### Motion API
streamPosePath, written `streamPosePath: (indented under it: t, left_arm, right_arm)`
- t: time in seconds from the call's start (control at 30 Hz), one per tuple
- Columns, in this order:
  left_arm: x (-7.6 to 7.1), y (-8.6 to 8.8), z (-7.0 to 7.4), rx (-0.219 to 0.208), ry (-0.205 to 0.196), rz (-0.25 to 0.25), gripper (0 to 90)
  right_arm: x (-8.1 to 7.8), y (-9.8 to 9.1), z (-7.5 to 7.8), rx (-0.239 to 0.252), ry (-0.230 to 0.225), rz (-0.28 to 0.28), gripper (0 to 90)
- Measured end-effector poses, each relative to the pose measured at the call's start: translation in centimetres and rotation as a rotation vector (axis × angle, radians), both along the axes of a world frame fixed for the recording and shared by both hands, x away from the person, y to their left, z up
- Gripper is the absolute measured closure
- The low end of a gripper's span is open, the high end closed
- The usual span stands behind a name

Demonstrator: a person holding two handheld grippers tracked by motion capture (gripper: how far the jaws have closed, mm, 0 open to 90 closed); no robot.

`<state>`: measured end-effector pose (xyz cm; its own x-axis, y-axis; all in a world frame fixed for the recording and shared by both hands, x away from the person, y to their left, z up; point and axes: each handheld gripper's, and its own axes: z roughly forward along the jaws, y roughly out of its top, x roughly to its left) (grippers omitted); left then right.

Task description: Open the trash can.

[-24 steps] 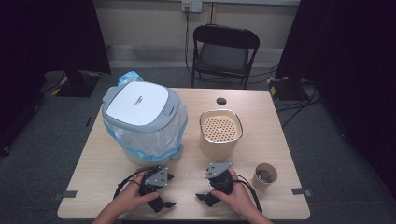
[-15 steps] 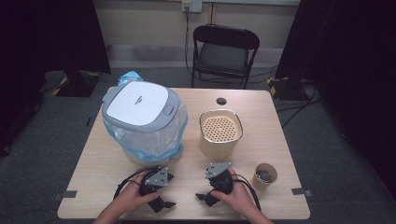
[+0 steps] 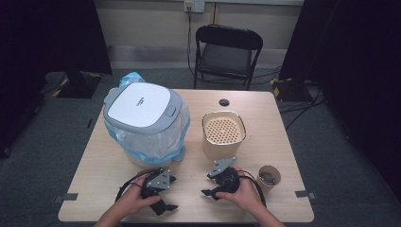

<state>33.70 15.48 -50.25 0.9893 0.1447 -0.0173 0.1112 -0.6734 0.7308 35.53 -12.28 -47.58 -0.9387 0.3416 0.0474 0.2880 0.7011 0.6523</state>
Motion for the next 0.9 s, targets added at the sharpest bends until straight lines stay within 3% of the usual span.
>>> streamPosePath:
  t: [0.07,0.13,0.3,0.4,0.6,0.9]
  left_arm:
    - [0.0,0.1,0.0,0.011,0.002,0.003,3.5]
    - [0.0,0.0,0.0,0.000,-0.002,-0.001,3.5]
    - [0.0,0.0,0.0,0.002,-0.001,0.001,3.5]
    - [0.0,0.0,0.0,0.003,-0.002,0.003,3.4]
    - [0.0,0.0,0.0,0.003,0.001,0.001,3.4]
    - [0.0,0.0,0.0,0.002,-0.008,-0.001,3.4]
  right_arm:
    - [0.0,-0.1,0.8,0.005,0.007,-0.008,38.8]
    - [0.1,-0.3,1.5,0.002,0.008,0.010,46.7]
    - [0.7,-0.4,3.7,-0.005,0.019,0.052,56.4]
    - [1.1,-0.3,4.9,0.039,0.055,0.049,62.2]
    - [1.8,0.0,7.6,0.063,0.044,0.056,68.7]
    - [3.5,0.8,11.5,0.038,0.014,0.060,73.7]
